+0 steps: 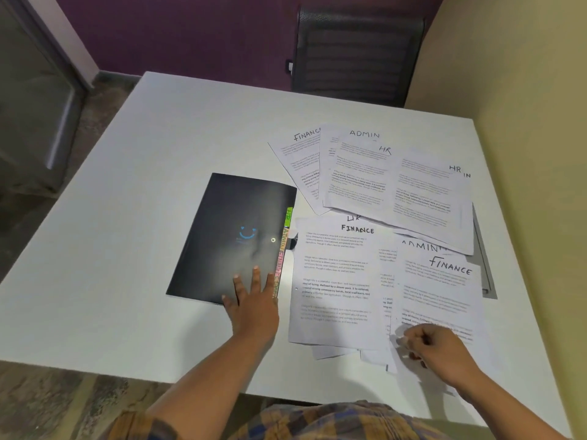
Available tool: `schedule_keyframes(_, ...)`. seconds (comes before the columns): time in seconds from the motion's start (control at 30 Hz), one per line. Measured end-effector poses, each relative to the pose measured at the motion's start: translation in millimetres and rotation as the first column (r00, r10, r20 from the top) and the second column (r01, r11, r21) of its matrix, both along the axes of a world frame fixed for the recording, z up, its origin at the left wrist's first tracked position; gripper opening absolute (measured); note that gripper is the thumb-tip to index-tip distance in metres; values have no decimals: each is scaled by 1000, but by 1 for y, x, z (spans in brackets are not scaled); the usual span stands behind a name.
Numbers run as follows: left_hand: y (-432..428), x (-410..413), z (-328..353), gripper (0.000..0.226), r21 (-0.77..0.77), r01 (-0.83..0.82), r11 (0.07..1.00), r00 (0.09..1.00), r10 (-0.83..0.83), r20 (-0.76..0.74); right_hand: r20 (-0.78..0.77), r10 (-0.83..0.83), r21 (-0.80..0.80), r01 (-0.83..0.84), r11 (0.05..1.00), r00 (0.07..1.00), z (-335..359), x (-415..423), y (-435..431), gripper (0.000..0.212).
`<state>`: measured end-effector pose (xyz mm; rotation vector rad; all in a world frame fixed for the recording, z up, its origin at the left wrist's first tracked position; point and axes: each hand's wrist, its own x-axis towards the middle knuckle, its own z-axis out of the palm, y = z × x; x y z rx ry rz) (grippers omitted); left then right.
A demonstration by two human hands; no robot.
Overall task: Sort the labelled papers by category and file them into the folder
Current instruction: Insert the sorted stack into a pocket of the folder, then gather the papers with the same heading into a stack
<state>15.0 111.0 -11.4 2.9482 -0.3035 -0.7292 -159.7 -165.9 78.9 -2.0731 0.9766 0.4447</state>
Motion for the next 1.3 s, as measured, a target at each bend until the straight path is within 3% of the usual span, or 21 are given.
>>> schedule_keyframes(0.3, -3, 1, 1, 57, 22, -15, 1000, 997, 17, -77, 12, 2, 20, -2, 1000, 1000, -9, -12, 2, 17)
schedule_keyframes(0.53, -5, -6, 20, 62, 31, -14, 999, 999, 15, -30, -13, 90, 42, -89, 995, 996, -23, -20, -24, 17)
schedule_keyframes(0.7, -14, -22, 20, 42, -217, -12, 976, 982, 52, 180, 10, 79, 25, -79, 997, 997, -36, -22, -56, 8)
schedule_keyframes(0.77, -28, -31, 20, 34, -303, -56, 952, 982, 108, 157, 40, 25, -23, -25, 999, 999, -41, -28, -71, 7)
schedule_keyframes(0.87, -54, -39, 21, 33, -279, -178, 944, 980, 196, 38, 64, -126, -69, 131, 989, 990, -48, -41, -92, 7)
schedule_keyframes(1.03, -81, -38, 21, 47, -192, -316, 929, 947, 322, -3, 81, -250, -254, 263, 931, 965, -64, -66, -119, 32)
schedule_keyframes(1.13, -90, -32, 19, 59, -259, -436, 862, 899, 427, -91, -18, -270, -276, 254, 927, 963, -73, -73, -129, 50)
schedule_keyframes(1.3, -91, -25, 12, 54, -315, -550, 773, 834, 494, -245, -146, -269, -267, 223, 937, 952, -84, -76, -129, 75)
